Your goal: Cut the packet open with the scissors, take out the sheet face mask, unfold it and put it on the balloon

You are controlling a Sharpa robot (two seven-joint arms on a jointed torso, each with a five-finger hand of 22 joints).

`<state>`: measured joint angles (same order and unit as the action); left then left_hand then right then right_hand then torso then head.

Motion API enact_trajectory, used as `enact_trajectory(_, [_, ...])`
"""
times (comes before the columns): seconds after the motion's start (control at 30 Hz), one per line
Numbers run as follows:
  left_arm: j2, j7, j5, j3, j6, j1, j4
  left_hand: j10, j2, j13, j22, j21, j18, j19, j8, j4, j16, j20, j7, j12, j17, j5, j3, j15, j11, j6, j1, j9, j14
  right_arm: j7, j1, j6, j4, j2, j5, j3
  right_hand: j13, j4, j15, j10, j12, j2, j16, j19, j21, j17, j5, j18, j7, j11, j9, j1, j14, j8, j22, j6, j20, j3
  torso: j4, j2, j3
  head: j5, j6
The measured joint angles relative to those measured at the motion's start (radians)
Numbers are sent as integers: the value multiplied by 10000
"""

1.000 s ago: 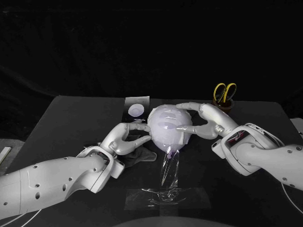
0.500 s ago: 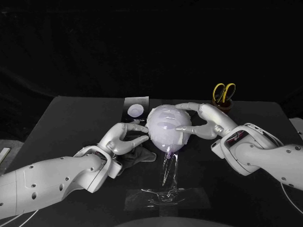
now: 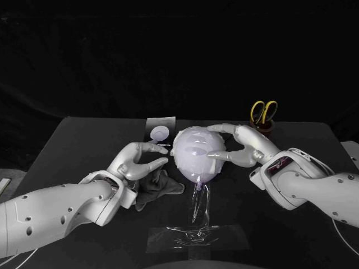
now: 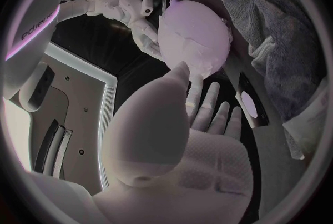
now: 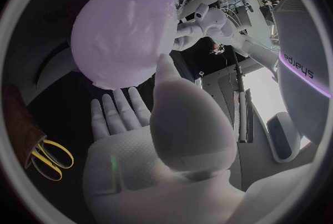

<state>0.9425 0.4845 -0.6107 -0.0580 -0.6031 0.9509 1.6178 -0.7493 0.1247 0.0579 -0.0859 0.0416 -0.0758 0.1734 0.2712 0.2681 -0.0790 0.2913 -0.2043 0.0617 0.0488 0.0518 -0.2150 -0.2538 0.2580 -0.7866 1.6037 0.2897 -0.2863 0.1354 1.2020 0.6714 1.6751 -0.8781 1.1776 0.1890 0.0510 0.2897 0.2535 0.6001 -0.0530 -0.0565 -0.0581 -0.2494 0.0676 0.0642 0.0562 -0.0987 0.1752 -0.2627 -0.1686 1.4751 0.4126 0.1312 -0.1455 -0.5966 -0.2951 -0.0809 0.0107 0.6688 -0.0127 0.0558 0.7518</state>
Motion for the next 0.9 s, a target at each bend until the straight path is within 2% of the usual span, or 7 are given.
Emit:
enact_trajectory(0.13, [34,47,247,19,14,138,-2,25,49,1,11,0,0,0,15,-15,38,0,98,-5,2,0,86,-5,-7,570,-34,-23,-5,8,-2,9,-14,3,0,0,0,0,0,0,0,0,0,0,0,0,0,1,0,0,0,0,0,0,0,0,0,0,1,6,1,-14,-14])
enact_trajectory(0.3, [-75,153,400,22,60,214,-35,134,90,1,29,0,1,0,131,-33,38,0,129,-6,15,0,124,-54,-3,620,7,-35,-54,13,-4,13,-25,16,-1,0,0,0,0,0,0,0,0,0,0,0,0,2,0,0,0,0,0,0,-1,0,0,0,1,12,5,-32,-31])
enact_trajectory(0.43, [-293,312,395,22,130,284,-110,636,151,-32,79,0,-1,-91,113,-64,96,18,85,-60,15,0,265,-54,-267,615,68,-98,-54,15,-4,14,-35,30,-5,0,1,0,0,0,0,0,0,0,0,-4,0,2,-1,0,0,0,0,0,-1,0,0,0,5,17,11,-35,-50])
enact_trajectory(0.57, [-574,492,294,29,207,447,-358,1564,415,-86,113,0,-1,-157,-504,91,199,21,226,-92,4,0,886,-22,-550,1844,2,-547,97,21,-4,15,-38,44,-19,0,-12,0,38,-148,0,-61,57,0,0,-37,0,3,-39,-31,64,27,-117,-70,17,66,0,0,16,22,9,-35,-72])
enact_trajectory(0.67, [-732,576,163,40,256,568,-515,2831,785,-149,127,0,-1,-162,-1313,273,328,16,451,-184,-60,0,2472,111,-852,3688,95,-1176,437,41,-4,23,-38,52,-49,0,-66,73,90,-832,77,-791,195,6,0,-126,0,3,-103,-69,308,-205,-566,-379,55,901,6,-190,20,26,5,-57,-92])
enact_trajectory(0.73, [-827,603,35,43,299,646,-612,3441,1022,-188,127,0,-1,-162,-1544,306,389,16,519,-213,-93,0,3035,168,-944,4241,152,-1367,635,66,-4,28,-32,55,-93,0,-78,96,126,-1202,77,-1263,196,95,0,-176,21,5,-161,-93,479,-385,-813,-585,88,1502,13,-668,22,27,5,-82,-110])
enact_trajectory(0.9, [-1007,588,-348,44,431,772,-774,4386,1371,-237,138,0,-1,-162,-1770,339,482,17,598,-252,-146,45,3758,410,-976,4835,132,-1580,992,177,-7,22,-25,59,-288,0,-108,128,179,-1775,106,-1899,228,265,-78,-253,138,6,-245,-149,730,-619,-1228,-839,177,2400,6,-1546,27,29,-2,-189,-143])
